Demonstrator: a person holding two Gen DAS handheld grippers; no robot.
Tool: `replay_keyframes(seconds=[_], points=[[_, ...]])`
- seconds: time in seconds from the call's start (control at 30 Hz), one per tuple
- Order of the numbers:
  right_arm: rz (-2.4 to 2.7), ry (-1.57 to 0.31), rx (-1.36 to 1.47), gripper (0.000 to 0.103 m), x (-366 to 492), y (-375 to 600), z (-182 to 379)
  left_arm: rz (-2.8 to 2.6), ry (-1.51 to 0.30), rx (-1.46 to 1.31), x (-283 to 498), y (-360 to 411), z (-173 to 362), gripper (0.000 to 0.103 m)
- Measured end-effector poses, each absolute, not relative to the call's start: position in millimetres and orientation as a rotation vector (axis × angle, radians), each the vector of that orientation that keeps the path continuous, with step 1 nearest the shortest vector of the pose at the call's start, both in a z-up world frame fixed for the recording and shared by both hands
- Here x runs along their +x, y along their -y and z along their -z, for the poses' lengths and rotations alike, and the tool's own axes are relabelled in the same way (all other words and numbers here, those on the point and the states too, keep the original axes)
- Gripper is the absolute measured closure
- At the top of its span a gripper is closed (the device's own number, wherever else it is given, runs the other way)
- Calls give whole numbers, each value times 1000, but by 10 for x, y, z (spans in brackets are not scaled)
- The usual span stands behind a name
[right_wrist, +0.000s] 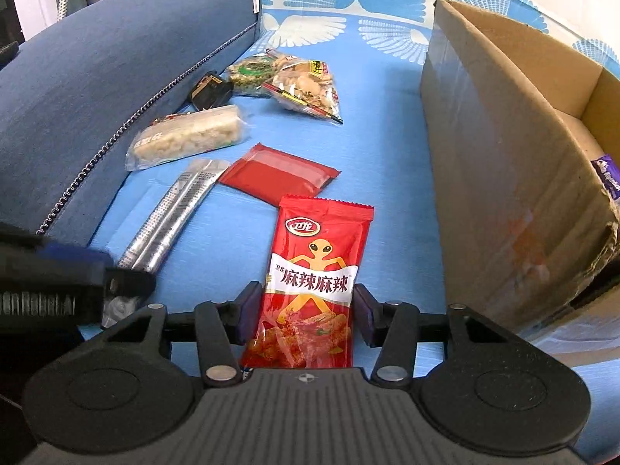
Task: Organize snacks
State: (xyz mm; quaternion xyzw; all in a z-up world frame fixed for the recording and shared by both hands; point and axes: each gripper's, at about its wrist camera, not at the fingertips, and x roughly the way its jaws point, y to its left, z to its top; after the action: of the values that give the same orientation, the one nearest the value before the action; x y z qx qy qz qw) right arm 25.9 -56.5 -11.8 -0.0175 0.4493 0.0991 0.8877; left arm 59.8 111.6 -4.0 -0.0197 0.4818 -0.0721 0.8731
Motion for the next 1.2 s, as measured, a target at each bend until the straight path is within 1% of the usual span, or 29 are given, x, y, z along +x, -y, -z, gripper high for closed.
replay_keyframes(seconds=[0.2,0.4,0.43,0.47,0.5,0.57,0.63,0.97,1.2], points=[[-206,-927,-42,48,237,592,121,153,-1025,8,799,-965,200,53],[-199,-922,-59,47,253,574,129,139,-1004,88,775,-855,244,54],[-197,-922,-62,47,257,570,130,138,-1003,86,773,-866,243,59],[-195,-920,-65,47,259,565,131,135,-1001,78,772,-884,238,68],[-195,-919,-71,47,262,554,132,135,-998,70,771,-899,235,69],[-196,-912,-87,52,256,527,135,137,-993,52,764,-921,228,76],[-195,-903,-100,53,244,509,131,142,-985,38,743,-933,209,79],[-179,-774,-111,56,60,532,-141,221,-842,-29,514,-1030,1,81],[-193,-735,-102,56,-32,573,-381,268,-750,-100,419,-1140,-113,81]])
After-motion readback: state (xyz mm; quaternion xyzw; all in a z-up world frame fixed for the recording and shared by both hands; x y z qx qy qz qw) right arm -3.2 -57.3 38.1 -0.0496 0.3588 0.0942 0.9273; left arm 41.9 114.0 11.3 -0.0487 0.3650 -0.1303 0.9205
